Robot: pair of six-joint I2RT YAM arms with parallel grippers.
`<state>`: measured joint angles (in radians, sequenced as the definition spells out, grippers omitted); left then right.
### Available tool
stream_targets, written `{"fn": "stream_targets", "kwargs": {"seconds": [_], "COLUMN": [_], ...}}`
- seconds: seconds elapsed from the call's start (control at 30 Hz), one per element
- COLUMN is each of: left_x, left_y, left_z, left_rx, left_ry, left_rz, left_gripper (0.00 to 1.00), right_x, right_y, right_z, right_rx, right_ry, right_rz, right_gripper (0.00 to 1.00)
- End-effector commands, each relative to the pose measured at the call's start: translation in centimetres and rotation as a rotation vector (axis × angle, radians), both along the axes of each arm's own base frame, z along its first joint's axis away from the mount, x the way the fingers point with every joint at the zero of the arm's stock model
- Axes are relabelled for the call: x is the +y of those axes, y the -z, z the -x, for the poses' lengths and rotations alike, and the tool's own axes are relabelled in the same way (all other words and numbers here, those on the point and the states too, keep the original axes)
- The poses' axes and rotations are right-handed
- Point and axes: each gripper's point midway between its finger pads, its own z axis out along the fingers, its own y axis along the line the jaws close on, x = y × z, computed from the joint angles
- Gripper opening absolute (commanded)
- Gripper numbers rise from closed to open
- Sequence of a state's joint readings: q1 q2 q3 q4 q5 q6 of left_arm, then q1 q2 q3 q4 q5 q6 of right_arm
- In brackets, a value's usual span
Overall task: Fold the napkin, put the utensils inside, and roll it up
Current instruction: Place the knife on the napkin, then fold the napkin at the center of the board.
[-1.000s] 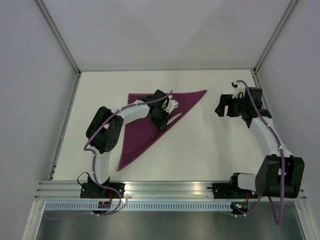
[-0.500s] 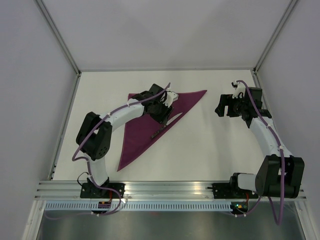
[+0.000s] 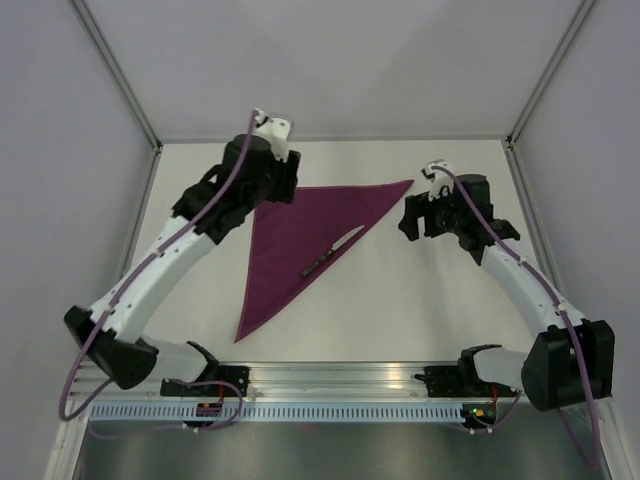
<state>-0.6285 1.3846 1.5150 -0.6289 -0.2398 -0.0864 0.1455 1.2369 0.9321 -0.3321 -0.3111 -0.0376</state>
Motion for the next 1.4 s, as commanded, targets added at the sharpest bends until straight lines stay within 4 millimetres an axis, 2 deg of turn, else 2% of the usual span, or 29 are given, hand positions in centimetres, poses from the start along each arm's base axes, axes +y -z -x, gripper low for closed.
{"fn": "stream_targets", "kwargs": {"seconds": [0.0,0.07,0.1,0.13,0.17,0.23,0.27,0.3,0.33,0.37,0.43,0.47,0.53,0.57,0.67,0.8,0.93,1.13,1.27,1.37], "left_x": [5.6,7.4,8.2,9.2,10.1,11.3,11.6,11.8,12.3,12.6,13.1,13.6,14.0,14.3,14.8,15.4,15.3,15.1,15.3,15.3], "left_y": [-7.1,-8.5,-8.8,-9.8,-9.5,-9.8,-9.7,-9.2,-9.1,-8.8,-8.5,-8.7,-8.5,-8.7,-8.4,-8.2,-7.8,-7.6,-7.9,-7.7], "left_z": [3.2,4.5,5.5,6.6,7.4,8.8,9.2,9.5,10.4,10.6,11.5,12.0,12.6,13.0,13.6,14.2,14.1,13.6,13.6,13.7], "left_rx": [-0.113,-0.142,-0.142,-0.163,-0.155,-0.159,-0.157,-0.147,-0.141,-0.134,-0.117,-0.122,-0.109,-0.113,-0.103,-0.098,-0.089,-0.081,-0.094,-0.092], "left_ry": [-0.215,-0.264,-0.273,-0.291,-0.310,-0.333,-0.339,-0.344,-0.358,-0.368,-0.386,-0.397,-0.411,-0.415,-0.432,-0.453,-0.460,-0.470,-0.477,-0.476], "left_rz": [0.117,0.143,0.140,0.169,0.157,0.188,0.199,0.200,0.225,0.230,0.244,0.257,0.265,0.277,0.288,0.303,0.300,0.284,0.297,0.292], "left_gripper": [0.63,0.63,0.63,0.63,0.64,0.64,0.64,0.63,0.63,0.63,0.62,0.62,0.61,0.61,0.59,0.58,0.58,0.57,0.57,0.57], "right_x": [5.0,7.8,11.3,12.9,16.3,19.6,22.6,24.1,25.3,27.5,29.5,31.2,32.6,33.9,36.2,37.8,38.9,40.1,41.0,41.7], "right_y": [-2.0,-2.2,-2.2,-2.2,-2.3,-2.1,-2.6,-1.2,-0.8,0.2,1.1,1.9,2.8,3.3,4.4,5.7,6.2,8.3,8.9,9.1], "right_z": [0.3,0.9,2.3,2.9,4.4,6.0,8.1,8.8,9.7,11.4,13.3,15.2,16.9,18.3,20.5,22.1,22.4,22.9,23.5,23.1], "right_rx": [-0.094,-0.128,-0.145,-0.161,-0.195,-0.220,-0.254,-0.241,-0.246,-0.249,-0.262,-0.262,-0.283,-0.298,-0.325,-0.326,-0.363,-0.404,-0.453,-0.492], "right_ry": [-0.126,-0.197,-0.292,-0.335,-0.419,-0.501,-0.588,-0.623,-0.658,-0.720,-0.799,-0.861,-0.922,-0.963,-1.038,-1.097,-1.117,-1.142,-1.149,-1.119], "right_rz": [0.057,0.100,0.111,0.121,0.141,0.161,0.160,0.184,0.189,0.193,0.213,0.223,0.251,0.262,0.264,0.242,0.214,0.234,0.216,0.223], "right_gripper": [0.87,0.86,0.86,0.86,0.86,0.85,0.85,0.84,0.83,0.82,0.80,0.78,0.76,0.75,0.72,0.67,0.66,0.63,0.63,0.63]}}
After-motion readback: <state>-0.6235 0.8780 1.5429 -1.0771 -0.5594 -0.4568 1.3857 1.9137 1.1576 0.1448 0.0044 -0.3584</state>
